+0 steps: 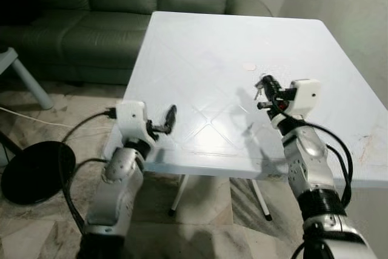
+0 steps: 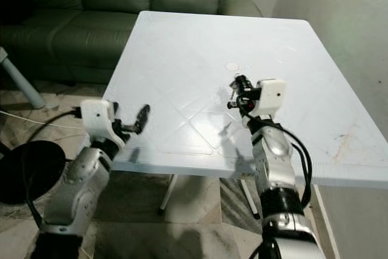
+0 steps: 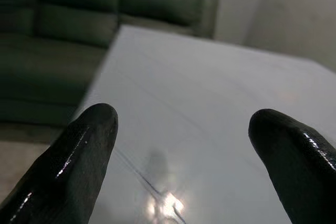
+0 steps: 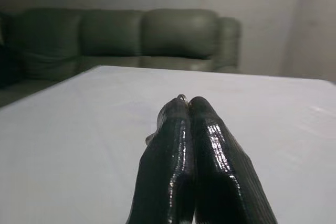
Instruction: Hang keys on a hook
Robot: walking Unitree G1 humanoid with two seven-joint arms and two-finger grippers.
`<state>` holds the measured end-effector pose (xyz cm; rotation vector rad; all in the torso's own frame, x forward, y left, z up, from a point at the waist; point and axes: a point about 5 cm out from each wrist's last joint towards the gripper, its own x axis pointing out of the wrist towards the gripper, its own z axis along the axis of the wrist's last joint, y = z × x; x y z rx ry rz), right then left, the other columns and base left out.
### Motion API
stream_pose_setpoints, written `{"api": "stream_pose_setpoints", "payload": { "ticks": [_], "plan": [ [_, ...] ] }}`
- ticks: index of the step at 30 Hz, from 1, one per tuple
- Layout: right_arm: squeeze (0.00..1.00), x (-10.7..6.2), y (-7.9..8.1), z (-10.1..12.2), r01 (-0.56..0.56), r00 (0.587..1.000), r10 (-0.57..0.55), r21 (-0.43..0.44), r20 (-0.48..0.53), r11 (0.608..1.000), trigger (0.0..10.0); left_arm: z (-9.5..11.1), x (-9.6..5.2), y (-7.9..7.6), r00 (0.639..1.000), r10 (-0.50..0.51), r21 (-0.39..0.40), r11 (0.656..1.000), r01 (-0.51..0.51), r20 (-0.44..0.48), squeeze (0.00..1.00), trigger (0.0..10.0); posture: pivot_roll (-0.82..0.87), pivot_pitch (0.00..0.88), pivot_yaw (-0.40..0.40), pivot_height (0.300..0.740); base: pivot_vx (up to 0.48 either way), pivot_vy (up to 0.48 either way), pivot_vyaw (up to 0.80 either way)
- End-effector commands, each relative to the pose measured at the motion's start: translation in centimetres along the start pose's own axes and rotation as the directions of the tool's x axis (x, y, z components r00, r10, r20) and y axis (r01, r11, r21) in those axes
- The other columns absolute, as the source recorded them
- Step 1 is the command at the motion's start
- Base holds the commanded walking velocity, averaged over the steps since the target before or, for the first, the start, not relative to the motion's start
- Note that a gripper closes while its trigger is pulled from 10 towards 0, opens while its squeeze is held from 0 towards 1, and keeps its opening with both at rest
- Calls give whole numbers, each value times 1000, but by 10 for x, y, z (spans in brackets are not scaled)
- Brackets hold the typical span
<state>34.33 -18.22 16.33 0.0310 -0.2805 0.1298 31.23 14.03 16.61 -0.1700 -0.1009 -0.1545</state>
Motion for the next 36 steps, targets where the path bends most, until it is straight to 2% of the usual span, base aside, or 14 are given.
{"api": "stream_pose_setpoints", "payload": {
  "ticks": [1,4,5,7,8,10,11,15,17,29,36],
  "plan": [
    [0,-1,2,5,10,1000,-10,-19,5,1000,10000,-6,-1,2,1000,9,-24,1000,-9,-18,0,10000,40,42,-44,732,0,0,0],
    [0,-9,3,4,35,999,-36,-33,-4,999,10000,-8,-2,6,1000,11,-42,999,-12,-16,0,10000,38,42,-43,732,0,0,0],
    [0,-18,5,3,69,997,-70,-54,-15,996,10000,-10,-3,9,1000,21,-25,999,-21,-18,0,10000,36,45,-40,732,0,0,0],
    [0,-24,6,3,81,996,-83,-65,-22,995,10000,-10,-4,11,1000,27,-17,999,-27,-16,0,10000,36,45,-40,732,0,0,0],
    [0,-28,6,5,99,995,-101,-117,-11,988,10000,-10,-4,14,999,46,-23,999,-47,-21,0,10000,35,45,-37,732,0,0,0],
    [0,-33,9,4,93,995,-97,-106,-33,990,10000,-9,-5,17,998,63,-31,997,-64,-14,0,10000,35,45,-36,732,0,0,0],
    [0,-35,9,0,100,991,-107,-97,-79,990,10000,-8,-5,19,997,71,-37,997,-72,-8,0,10000,35,45,-36,732,0,0,0],
    [0,-35,11,-4,113,985,-123,-89,-122,990,10000,-8,-4,21,996,86,-44,995,-86,-6,0,10000,32,40,-35,732,0,0,0],
    [0,-35,14,-4,92,986,-108,-131,-125,987,10000,-8,-3,21,996,87,-46,995,-87,-5,0,10000,31,36,-35,732,0,0,-475],
    [0,-32,16,0,80,984,-101,-143,-148,986,10000,-7,5,18,996,85,-49,995,-85,11,0,10000,26,26,-37,732,0,0,-788],
    [0,-27,24,1,45,987,-66,-146,-146,988,10000,-5,14,10,998,54,-43,998,-53,30,0,10000,29,28,-41,732,0,0,-788]
  ]
}}
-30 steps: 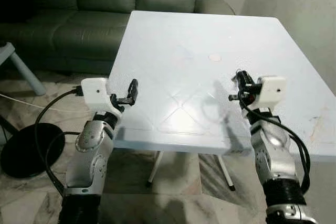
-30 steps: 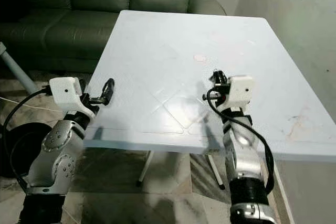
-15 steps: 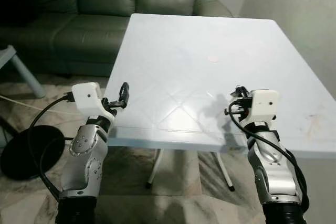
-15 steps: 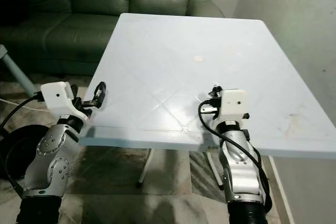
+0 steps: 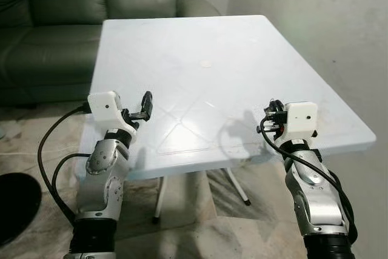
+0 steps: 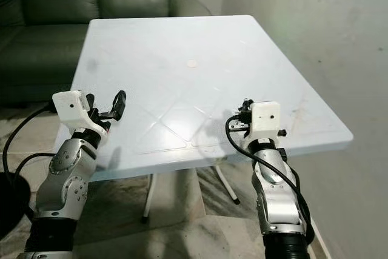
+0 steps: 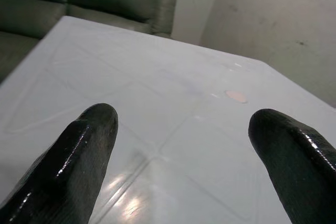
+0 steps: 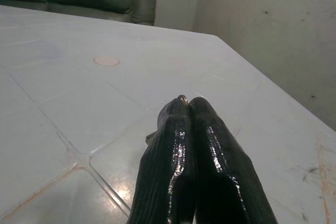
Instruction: Hang keys on a hook
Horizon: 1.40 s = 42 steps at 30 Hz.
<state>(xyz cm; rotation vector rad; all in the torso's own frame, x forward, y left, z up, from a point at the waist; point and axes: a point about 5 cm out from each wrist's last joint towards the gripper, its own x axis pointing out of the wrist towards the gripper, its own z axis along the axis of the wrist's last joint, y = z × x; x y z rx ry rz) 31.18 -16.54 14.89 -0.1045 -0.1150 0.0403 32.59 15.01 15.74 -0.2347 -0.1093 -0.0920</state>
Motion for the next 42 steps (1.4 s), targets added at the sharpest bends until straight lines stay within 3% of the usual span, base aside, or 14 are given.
{"api": "stream_pose_setpoints", "payload": {
  "ticks": [1,9,21,42],
  "plan": [
    [0,4,3,8,-17,1000,17,-8,24,1000,10000,3,4,-4,1000,-19,18,1000,19,14,0,10000,29,28,-41,732,0,0,-788],
    [0,5,10,9,-48,999,48,-9,25,999,10000,0,13,-16,998,-59,10,998,59,-4,0,10000,29,37,-42,732,0,0,-788],
    [0,-3,14,3,-43,999,43,3,4,999,10000,-6,8,-11,999,33,-39,999,-35,-43,0,10000,22,29,-37,732,0,98,-788],
    [0,-5,14,3,-45,999,45,4,-2,999,10000,-9,0,-6,996,68,-37,997,-70,-63,0,10000,28,10,-42,732,0,0,-788]
  ]
}}
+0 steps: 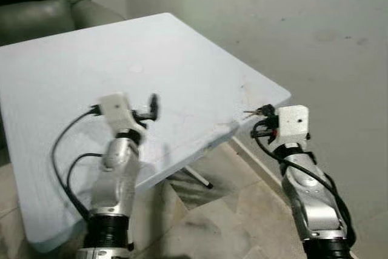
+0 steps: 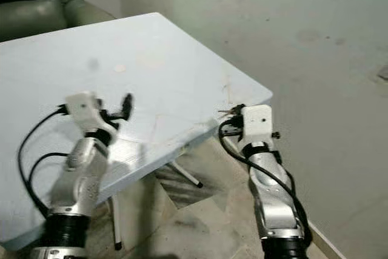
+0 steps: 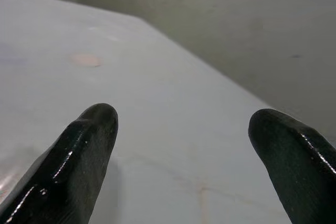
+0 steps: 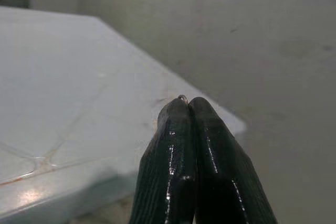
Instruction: Hang keys on a hook
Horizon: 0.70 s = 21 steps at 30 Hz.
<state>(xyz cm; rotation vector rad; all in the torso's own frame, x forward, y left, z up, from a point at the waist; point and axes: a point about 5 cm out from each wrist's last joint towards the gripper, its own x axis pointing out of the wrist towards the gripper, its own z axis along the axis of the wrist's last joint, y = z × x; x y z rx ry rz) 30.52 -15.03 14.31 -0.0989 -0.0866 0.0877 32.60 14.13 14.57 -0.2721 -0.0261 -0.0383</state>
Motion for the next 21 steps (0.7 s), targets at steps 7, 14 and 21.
{"api": "stream_pose_setpoints", "payload": {
  "ticks": [7,14,21],
  "plan": [
    [0,1,-1,7,7,1000,-6,-3,22,1000,10000,4,-1,1,1000,9,17,1000,-9,4,0,10000,29,15,-43,732,0,0,-788],
    [0,1,-2,7,10,1000,-10,-3,22,1000,10000,4,-2,2,1000,9,32,999,-9,5,0,10000,31,20,-43,732,0,0,-788],
    [0,2,-10,7,22,1000,-22,-18,20,1000,10000,5,-8,8,1000,7,47,999,-8,6,0,10000,36,34,-44,732,0,0,-788]
  ]
}}
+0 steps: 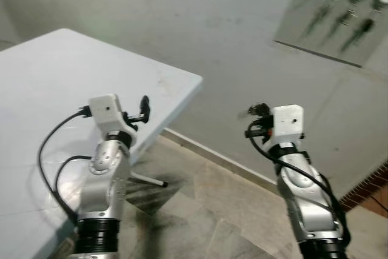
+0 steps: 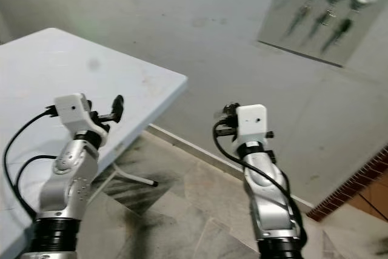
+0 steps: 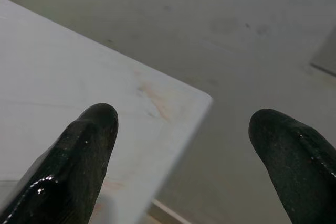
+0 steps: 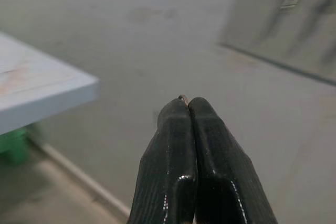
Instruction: Hang keys on a hook
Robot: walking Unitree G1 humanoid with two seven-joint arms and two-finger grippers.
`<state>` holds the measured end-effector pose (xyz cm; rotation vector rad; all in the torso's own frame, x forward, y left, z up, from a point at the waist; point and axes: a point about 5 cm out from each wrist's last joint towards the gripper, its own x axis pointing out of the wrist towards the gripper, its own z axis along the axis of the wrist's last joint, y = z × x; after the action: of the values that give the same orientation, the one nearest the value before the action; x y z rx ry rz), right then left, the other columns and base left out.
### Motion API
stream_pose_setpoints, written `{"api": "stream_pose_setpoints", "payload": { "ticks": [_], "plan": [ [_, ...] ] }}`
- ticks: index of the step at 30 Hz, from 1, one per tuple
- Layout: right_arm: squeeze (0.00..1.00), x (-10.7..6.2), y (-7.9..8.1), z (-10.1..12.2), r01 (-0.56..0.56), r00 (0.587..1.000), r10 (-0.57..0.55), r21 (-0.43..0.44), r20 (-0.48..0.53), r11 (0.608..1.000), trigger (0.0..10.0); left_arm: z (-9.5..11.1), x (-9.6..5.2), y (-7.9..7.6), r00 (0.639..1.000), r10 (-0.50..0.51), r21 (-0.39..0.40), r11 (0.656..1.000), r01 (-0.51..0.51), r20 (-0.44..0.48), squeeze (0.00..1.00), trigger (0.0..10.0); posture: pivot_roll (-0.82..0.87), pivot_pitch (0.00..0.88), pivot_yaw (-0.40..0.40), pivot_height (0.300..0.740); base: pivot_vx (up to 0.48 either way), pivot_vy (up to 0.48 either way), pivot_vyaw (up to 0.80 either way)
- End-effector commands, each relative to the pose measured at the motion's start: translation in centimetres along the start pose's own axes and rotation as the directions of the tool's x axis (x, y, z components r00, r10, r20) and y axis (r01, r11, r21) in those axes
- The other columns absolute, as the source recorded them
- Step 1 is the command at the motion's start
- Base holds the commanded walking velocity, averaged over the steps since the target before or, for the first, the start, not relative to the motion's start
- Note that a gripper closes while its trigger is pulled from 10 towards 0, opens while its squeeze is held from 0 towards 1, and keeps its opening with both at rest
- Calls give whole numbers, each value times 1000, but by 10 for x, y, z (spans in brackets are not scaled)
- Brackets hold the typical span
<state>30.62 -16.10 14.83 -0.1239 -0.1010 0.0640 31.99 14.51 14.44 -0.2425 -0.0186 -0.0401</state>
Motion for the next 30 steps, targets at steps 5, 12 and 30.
{"api": "stream_pose_setpoints", "payload": {
  "ticks": [5,12,30],
  "plan": [
    [0,2,-1,4,3,1000,-3,3,9,1000,10000,6,-3,8,1000,24,22,999,-24,15,0,10000,40,40,-50,732,0,0,-788],
    [0,2,-2,5,-1,1000,1,-1,10,1000,10000,6,-5,7,1000,27,18,999,-28,15,0,10000,41,45,-55,732,0,0,-788],
    [0,0,0,10,-16,999,15,29,45,999,10000,-2,-12,-10,1000,-12,-19,1000,12,-15,0,10000,35,38,-53,732,41,0,-44]
  ]
}}
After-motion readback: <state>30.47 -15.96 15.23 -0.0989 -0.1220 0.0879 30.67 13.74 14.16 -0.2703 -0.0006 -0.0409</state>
